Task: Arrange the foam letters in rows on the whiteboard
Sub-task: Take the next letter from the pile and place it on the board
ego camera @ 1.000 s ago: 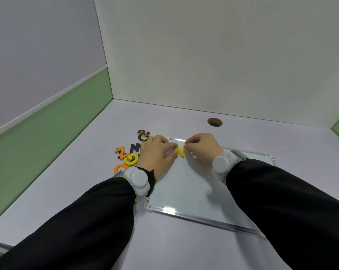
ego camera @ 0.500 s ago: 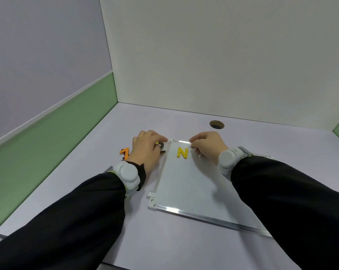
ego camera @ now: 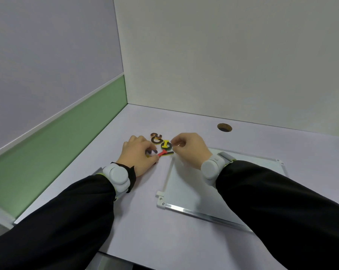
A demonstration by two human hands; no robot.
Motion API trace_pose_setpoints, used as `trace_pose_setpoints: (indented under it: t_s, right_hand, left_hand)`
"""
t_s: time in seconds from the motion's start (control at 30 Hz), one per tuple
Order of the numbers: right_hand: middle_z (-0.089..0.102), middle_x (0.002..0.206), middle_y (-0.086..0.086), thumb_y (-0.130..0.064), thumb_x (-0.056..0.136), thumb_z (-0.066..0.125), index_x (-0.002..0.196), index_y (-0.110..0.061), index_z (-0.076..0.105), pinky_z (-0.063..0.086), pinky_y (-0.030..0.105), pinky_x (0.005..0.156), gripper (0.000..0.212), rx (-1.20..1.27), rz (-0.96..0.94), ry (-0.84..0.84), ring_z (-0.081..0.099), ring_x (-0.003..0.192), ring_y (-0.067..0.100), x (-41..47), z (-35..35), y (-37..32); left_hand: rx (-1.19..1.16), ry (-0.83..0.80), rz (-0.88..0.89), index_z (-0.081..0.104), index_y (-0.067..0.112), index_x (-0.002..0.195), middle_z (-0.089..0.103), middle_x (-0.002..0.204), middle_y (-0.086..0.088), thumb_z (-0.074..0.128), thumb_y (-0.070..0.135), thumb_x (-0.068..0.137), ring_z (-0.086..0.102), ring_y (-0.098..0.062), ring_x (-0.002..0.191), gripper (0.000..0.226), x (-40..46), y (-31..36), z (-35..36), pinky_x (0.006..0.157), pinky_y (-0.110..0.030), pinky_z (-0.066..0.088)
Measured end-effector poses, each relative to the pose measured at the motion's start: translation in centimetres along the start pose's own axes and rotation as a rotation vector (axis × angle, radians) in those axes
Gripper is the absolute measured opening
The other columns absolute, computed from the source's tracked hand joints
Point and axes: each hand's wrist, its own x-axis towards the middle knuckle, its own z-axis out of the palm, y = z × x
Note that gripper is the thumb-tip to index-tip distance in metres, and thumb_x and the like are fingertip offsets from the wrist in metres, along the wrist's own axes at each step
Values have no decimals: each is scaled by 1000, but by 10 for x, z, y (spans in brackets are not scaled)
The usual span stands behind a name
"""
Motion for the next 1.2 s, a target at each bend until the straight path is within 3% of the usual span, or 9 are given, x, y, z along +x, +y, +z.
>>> trace_pose_setpoints:
  t_s: [0.13, 0.27, 0.47, 0.77, 0.9, 1.03, 1.2]
  right_hand:
    - [71, 102, -12, -21, 83, 67, 102, -26, 74, 43, 37, 102, 21, -116, 3, -81, 60, 101, 13, 2, 20, -5]
    - [72, 111, -9, -18, 81, 64, 107, -26, 73, 39, 42, 107, 29, -98, 45, -116, 60, 114, 17, 0, 28, -5]
    - [68, 103, -15, -13, 83, 60, 105, -28, 73, 41, 41, 105, 29, -67, 38, -66, 60, 109, 15, 0, 23, -5]
    - [73, 107, 3, -3, 86, 58, 107, -14, 72, 50, 36, 98, 27, 51, 58, 17, 67, 101, 20, -2, 10, 2]
    - [74, 104, 3, -6, 88, 59, 105, -13, 73, 52, 32, 96, 23, 122, 59, 42, 68, 99, 19, -3, 7, 2]
    - [74, 101, 2, -8, 89, 62, 103, -14, 73, 53, 30, 93, 20, 152, 39, 25, 68, 95, 16, -4, 4, -3]
    - [72, 94, -6, -10, 87, 62, 100, -19, 75, 54, 30, 89, 21, 145, -21, -79, 68, 92, 15, -10, 12, -12]
  left_hand:
    - [69, -27, 11, 70, 37, 106, 54, 106, 8, 61, 53, 84, 40, -20, 109, 28, -2, 2, 5, 93, -37, 34]
    - [96, -36, 19, 70, 36, 107, 54, 107, 7, 60, 53, 87, 39, -21, 111, 27, 0, 7, 6, 93, -36, 33]
    - [57, -36, -21, 71, 34, 88, 52, 97, 8, 65, 43, 84, 39, -20, 103, 12, -1, 6, 3, 87, -35, 34]
    - [-26, -13, -50, 60, 28, 80, 60, 78, 13, 63, 29, 85, 50, -17, 90, 6, -7, 11, -5, 87, -32, 30]
    - [-164, 33, -138, 64, 28, 86, 63, 83, 12, 61, 25, 87, 48, -13, 85, 5, -6, 12, -10, 90, -32, 36]
    - [-363, 25, -177, 71, 35, 94, 65, 84, 11, 59, 23, 90, 59, -18, 86, 18, -6, 12, -12, 85, -35, 49]
    - [-495, -11, -176, 76, 18, 102, 68, 87, 4, 55, 10, 95, 61, -16, 84, 23, -10, 11, -17, 73, -22, 48]
